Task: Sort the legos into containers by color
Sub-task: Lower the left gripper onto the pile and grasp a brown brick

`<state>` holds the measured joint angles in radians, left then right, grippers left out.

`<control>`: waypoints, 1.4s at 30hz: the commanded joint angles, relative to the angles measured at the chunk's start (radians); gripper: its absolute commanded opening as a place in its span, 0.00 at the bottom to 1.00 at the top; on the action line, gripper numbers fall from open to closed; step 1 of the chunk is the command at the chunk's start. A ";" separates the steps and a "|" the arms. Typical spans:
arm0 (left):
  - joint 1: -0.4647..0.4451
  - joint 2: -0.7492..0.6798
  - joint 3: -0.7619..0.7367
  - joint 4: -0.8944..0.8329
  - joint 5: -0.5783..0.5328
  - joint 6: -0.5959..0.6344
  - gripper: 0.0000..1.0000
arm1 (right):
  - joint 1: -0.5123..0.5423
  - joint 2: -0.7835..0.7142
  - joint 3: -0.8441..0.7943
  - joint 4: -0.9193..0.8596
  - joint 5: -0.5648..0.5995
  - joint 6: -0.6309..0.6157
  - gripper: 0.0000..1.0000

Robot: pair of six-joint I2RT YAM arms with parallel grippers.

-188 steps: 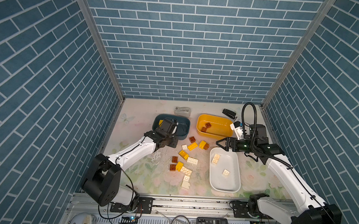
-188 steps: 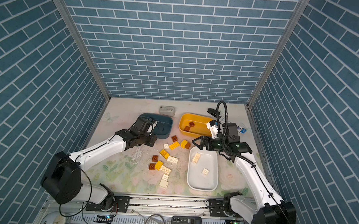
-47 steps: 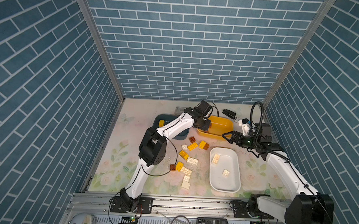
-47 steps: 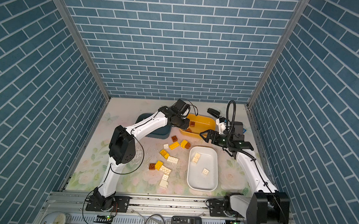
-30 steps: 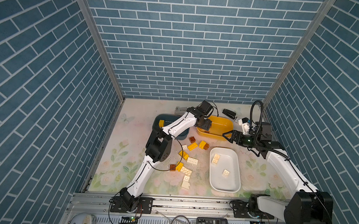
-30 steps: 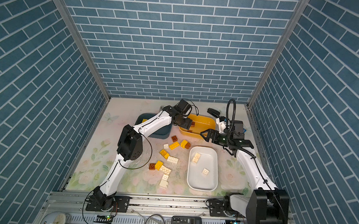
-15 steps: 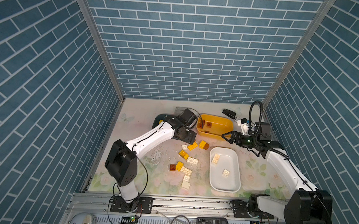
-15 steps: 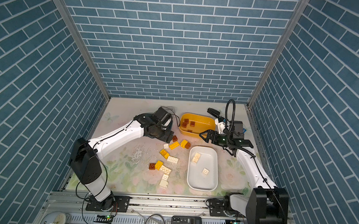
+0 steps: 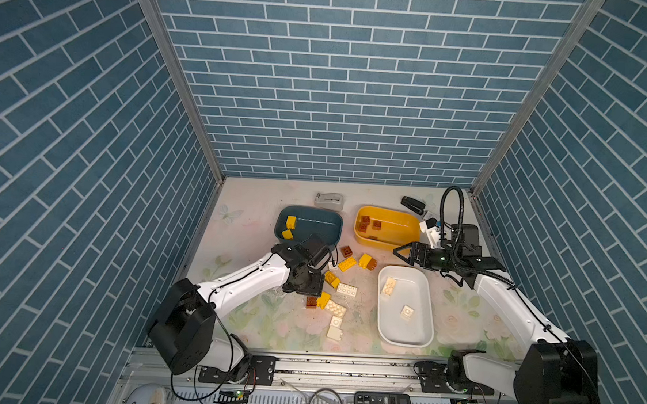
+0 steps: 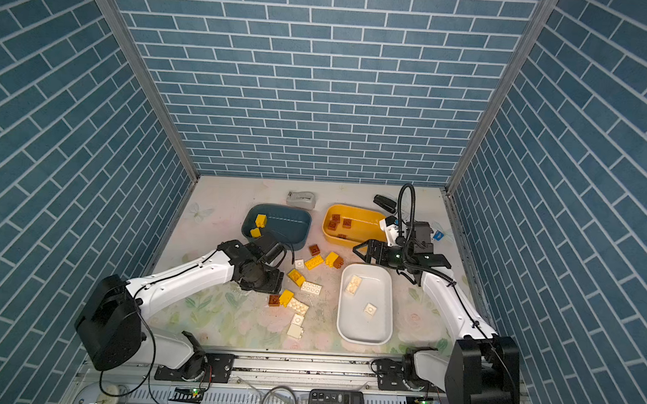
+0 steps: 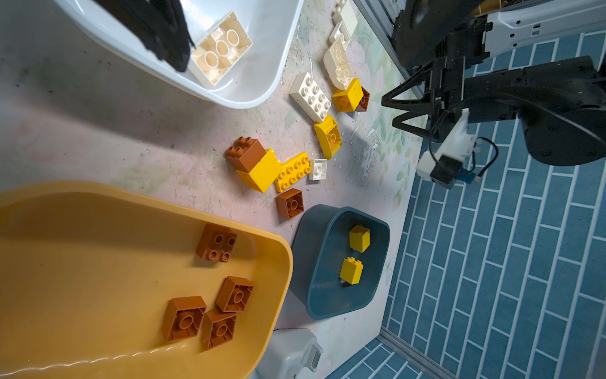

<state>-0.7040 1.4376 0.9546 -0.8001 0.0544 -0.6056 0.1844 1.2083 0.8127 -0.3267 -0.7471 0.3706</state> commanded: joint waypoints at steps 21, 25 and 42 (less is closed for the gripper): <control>0.027 0.059 -0.016 0.069 -0.081 -0.089 0.63 | 0.020 -0.038 -0.070 0.008 -0.011 0.030 0.98; 0.028 0.108 -0.036 0.110 -0.040 -0.090 0.62 | 0.020 -0.034 -0.069 0.011 -0.015 0.028 0.98; -0.028 0.132 -0.079 0.122 0.017 -0.127 0.63 | 0.020 -0.042 -0.069 -0.014 -0.025 0.016 0.98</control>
<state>-0.7212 1.5814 0.8921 -0.6594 0.0696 -0.7246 0.2012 1.1851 0.7525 -0.3260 -0.7498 0.3882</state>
